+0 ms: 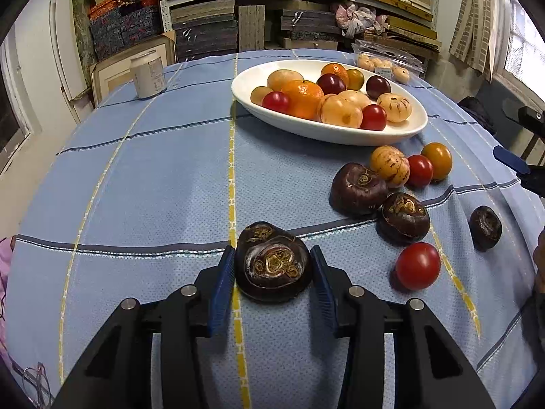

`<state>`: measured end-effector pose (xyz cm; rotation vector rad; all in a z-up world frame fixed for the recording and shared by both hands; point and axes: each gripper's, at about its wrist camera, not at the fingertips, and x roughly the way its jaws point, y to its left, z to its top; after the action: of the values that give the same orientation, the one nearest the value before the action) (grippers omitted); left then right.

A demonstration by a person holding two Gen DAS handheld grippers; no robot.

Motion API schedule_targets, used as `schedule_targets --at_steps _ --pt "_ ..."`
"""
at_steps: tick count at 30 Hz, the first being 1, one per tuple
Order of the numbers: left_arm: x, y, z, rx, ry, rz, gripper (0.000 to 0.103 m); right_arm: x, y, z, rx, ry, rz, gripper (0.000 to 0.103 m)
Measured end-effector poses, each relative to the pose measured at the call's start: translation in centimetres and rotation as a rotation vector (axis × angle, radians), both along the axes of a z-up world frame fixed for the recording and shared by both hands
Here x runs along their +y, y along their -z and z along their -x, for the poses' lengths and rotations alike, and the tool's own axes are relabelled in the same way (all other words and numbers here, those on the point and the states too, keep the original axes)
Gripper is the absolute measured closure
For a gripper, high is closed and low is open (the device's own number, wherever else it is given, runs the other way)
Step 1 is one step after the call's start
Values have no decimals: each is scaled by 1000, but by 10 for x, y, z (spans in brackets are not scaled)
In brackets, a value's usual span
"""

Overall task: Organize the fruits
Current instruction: 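Grasp the dark brown patterned fruit with the left tool, then grasp a red cherry tomato with the right tool while the left tool lifts the brown fruit toward the plate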

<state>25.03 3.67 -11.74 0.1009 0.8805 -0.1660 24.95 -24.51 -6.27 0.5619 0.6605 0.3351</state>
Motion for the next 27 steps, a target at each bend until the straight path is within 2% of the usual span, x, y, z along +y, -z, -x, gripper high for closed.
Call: schedule_targets --at_steps 3,6,10,12,13,14,16,19,23,27 --pt "4 -2 0 -5 -19 12 58 17 -10 8 -60 -78 47 5" --pt "12 -7 4 -26 -49 25 58 58 -20 25 -146 -228 192 5" --pt "16 -10 5 -36 -66 38 58 113 -16 52 -206 -439 361 6" --pt "16 -10 5 -35 -69 38 58 133 -9 62 -210 -516 418 26" --pt "16 -10 4 -33 -70 38 58 144 -4 66 -192 -563 448 44" --pt "16 -10 5 -33 -70 38 58 152 2 68 -167 -597 467 52" --pt "17 -10 5 -32 -69 39 58 159 7 69 -144 -617 495 53" --pt "16 -9 5 -30 -64 36 58 155 9 67 -123 -600 474 53" --pt "13 -7 4 -21 -55 25 58 164 15 63 -89 -607 500 60" --pt "12 -6 2 -14 -49 17 58 165 16 55 -61 -559 495 60"
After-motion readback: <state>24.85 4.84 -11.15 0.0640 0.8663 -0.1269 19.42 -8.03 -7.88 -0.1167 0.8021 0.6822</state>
